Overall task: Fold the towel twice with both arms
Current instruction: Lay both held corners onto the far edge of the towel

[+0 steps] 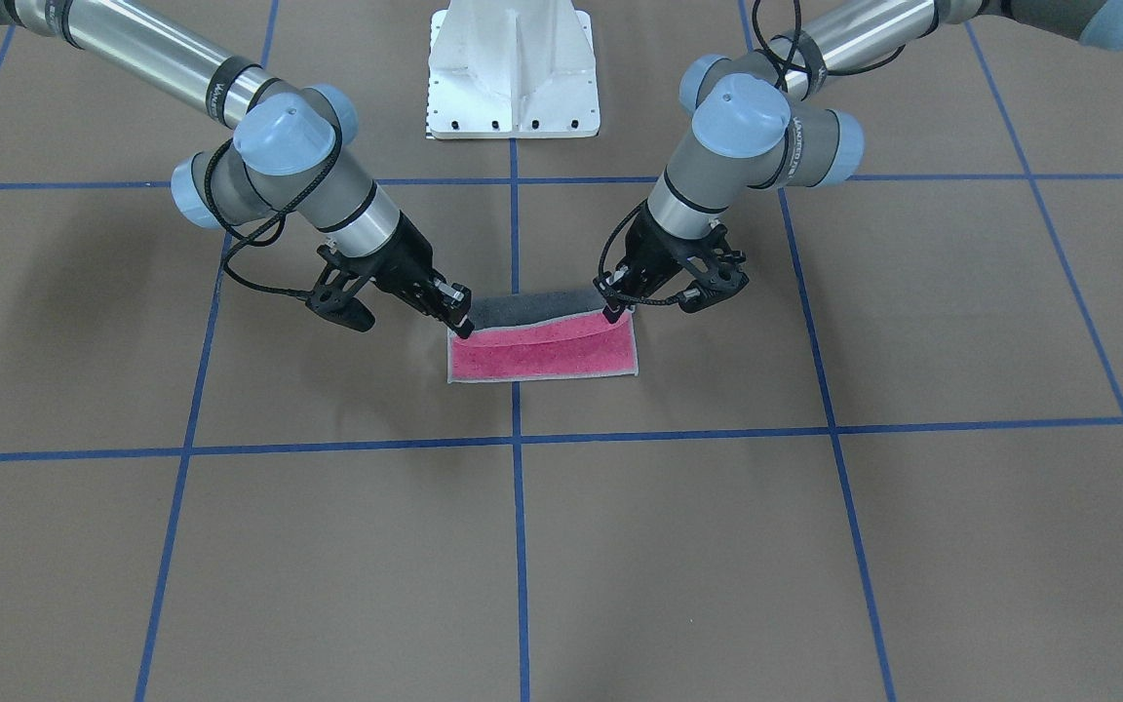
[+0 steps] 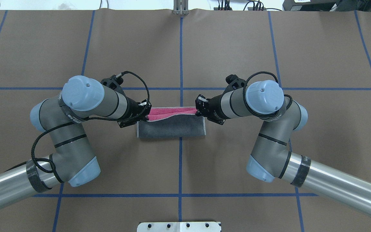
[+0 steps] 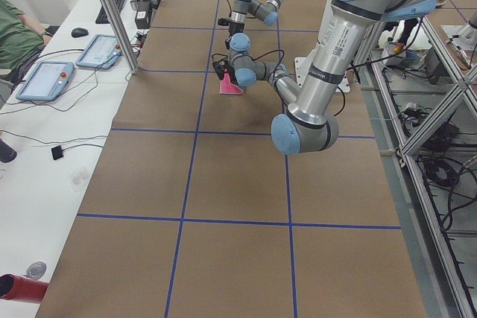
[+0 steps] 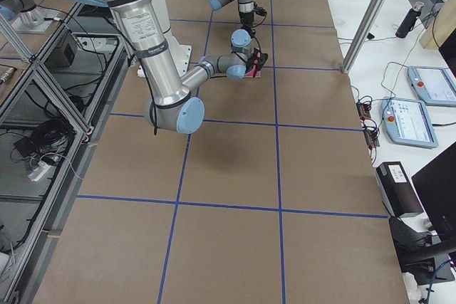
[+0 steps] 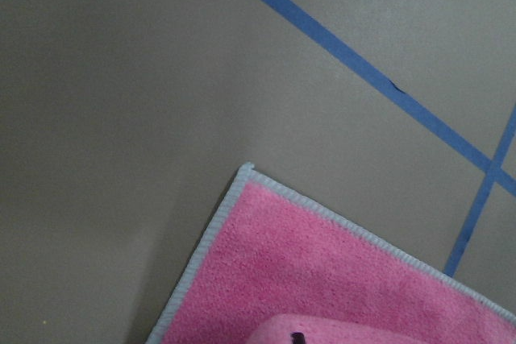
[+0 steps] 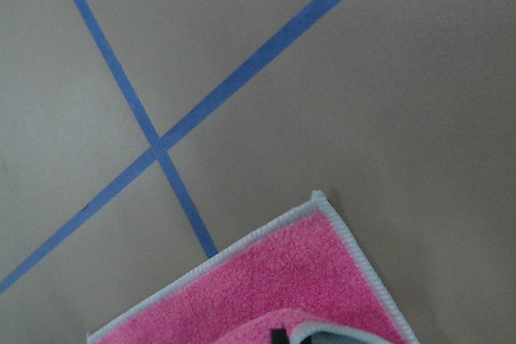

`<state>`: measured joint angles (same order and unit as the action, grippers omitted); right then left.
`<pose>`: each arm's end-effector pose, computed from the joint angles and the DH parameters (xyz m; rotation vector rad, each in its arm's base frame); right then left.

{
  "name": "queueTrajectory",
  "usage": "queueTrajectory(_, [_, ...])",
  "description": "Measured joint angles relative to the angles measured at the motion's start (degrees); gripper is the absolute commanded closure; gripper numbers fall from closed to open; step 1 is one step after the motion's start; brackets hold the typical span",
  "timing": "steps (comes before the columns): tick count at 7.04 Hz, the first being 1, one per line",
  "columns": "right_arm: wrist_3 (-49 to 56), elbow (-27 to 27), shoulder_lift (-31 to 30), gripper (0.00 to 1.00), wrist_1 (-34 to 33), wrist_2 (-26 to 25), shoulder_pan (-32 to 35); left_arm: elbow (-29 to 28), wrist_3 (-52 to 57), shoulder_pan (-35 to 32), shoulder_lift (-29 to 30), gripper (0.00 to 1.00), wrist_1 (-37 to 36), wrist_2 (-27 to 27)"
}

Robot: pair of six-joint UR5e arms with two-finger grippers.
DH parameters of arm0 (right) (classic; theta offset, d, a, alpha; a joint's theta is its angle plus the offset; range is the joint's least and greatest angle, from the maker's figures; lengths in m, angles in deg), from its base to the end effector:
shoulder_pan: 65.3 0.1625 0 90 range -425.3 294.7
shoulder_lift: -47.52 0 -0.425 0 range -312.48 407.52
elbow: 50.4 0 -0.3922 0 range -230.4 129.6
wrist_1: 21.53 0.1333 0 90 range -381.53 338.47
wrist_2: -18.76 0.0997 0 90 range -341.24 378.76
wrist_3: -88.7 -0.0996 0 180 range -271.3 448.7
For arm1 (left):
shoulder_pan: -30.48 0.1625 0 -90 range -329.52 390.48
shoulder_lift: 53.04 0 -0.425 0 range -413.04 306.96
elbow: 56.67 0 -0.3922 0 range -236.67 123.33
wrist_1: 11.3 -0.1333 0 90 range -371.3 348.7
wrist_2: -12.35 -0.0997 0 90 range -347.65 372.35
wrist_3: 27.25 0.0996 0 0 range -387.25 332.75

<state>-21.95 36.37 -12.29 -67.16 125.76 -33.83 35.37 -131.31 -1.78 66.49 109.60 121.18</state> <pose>-0.5302 -0.4467 0.2881 -0.1419 -1.2746 0.6000 0.5154 -0.4449 0.2821 -0.1223 1.1273 -0.5426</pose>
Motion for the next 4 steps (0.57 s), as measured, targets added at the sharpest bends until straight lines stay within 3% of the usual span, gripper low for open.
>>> queueTrajectory(4, [0.00,-0.10,0.04,1.00,0.01,-0.62,0.26,-1.49,0.00,-0.14,0.00,1.00,1.56,-0.02])
